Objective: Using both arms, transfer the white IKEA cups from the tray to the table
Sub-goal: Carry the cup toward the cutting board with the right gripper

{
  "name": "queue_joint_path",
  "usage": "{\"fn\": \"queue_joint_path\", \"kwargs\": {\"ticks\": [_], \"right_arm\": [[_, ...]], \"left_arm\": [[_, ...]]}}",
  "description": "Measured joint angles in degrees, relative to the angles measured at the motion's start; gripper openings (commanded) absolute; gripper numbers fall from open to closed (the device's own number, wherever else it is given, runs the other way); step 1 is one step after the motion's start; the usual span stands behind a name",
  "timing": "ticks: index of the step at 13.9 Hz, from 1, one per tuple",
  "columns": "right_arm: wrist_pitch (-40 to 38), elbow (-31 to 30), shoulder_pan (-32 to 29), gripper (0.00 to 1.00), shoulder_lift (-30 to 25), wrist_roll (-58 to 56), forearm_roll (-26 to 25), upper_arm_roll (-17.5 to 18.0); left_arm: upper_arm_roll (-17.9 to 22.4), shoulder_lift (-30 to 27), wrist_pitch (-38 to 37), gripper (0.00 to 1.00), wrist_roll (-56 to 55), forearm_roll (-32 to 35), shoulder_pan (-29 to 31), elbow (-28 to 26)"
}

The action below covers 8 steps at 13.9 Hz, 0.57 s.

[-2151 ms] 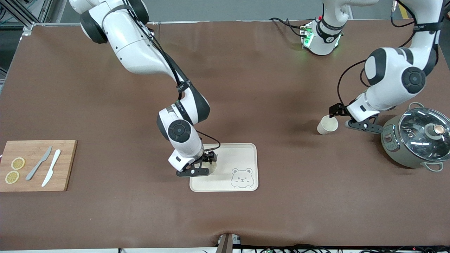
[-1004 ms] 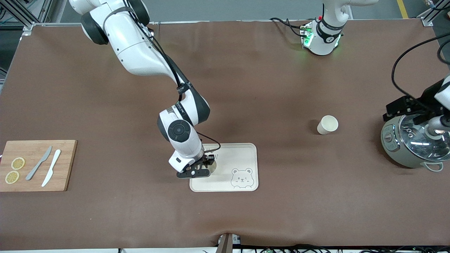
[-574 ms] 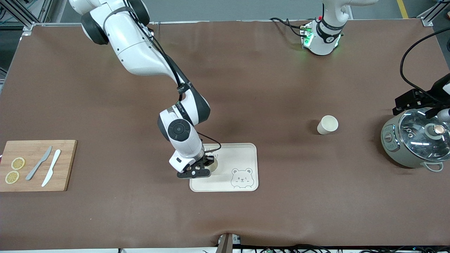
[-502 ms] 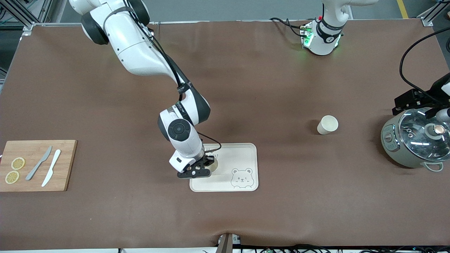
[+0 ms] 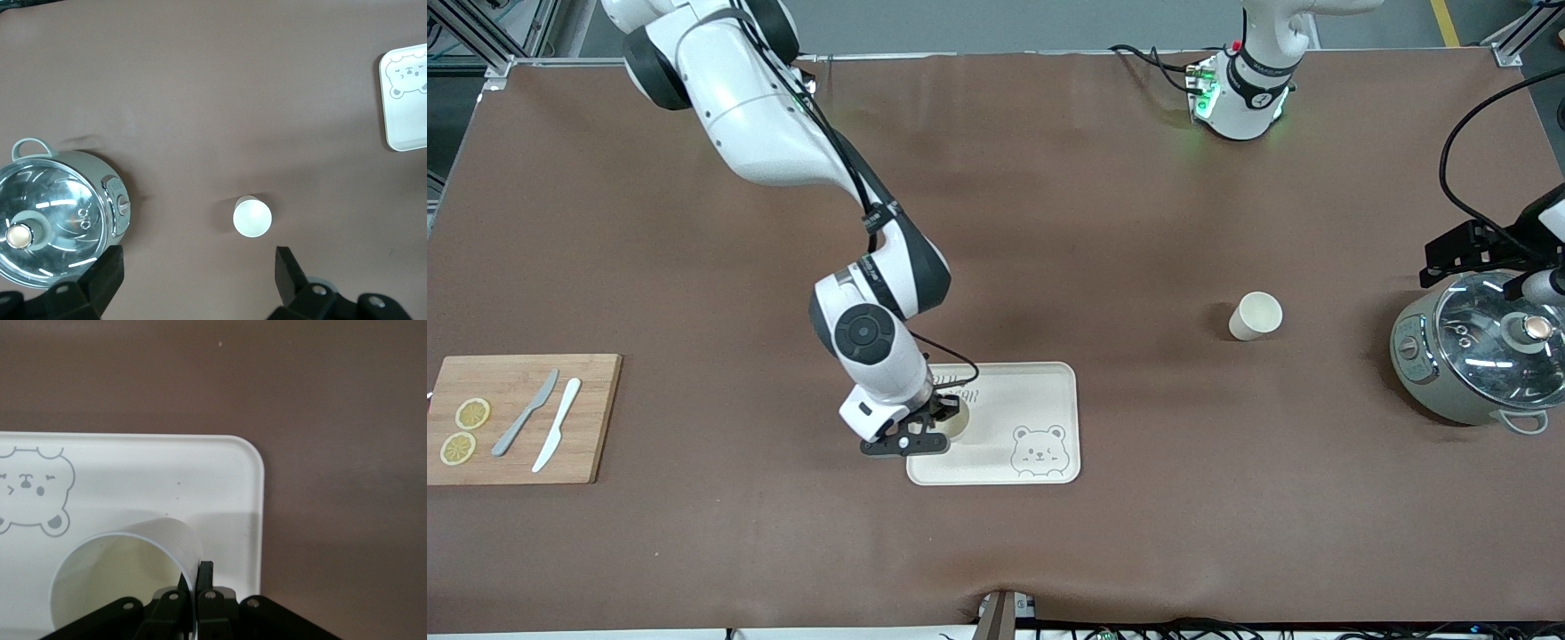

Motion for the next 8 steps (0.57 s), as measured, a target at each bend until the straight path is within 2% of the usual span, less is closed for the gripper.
{"fn": "queue_joint_path", "kwargs": {"ticks": [4,6,8], "right_arm": [[-14.48,3.47,-14.69,0.0,-5.26,-14.24,0.26,8.54],[-19.19,3.6,-20.67,0.0,-7.51,-23.66,0.02,9.82],[-21.38,3.6,-24.05,0.0,-8.76,-31.91,-2.81,9.83]], "left_arm": [[-0.05,-2.21,-0.18,1.0,-1.15,0.0,-0.04,-1.7],[-0.09,-2.88,-0.18,1.0,-3.32,0.0,-0.17,-2.02],[-0.75,-2.97,-0.18,1.0,-6.67,0.0,-0.45,-2.07]]}}
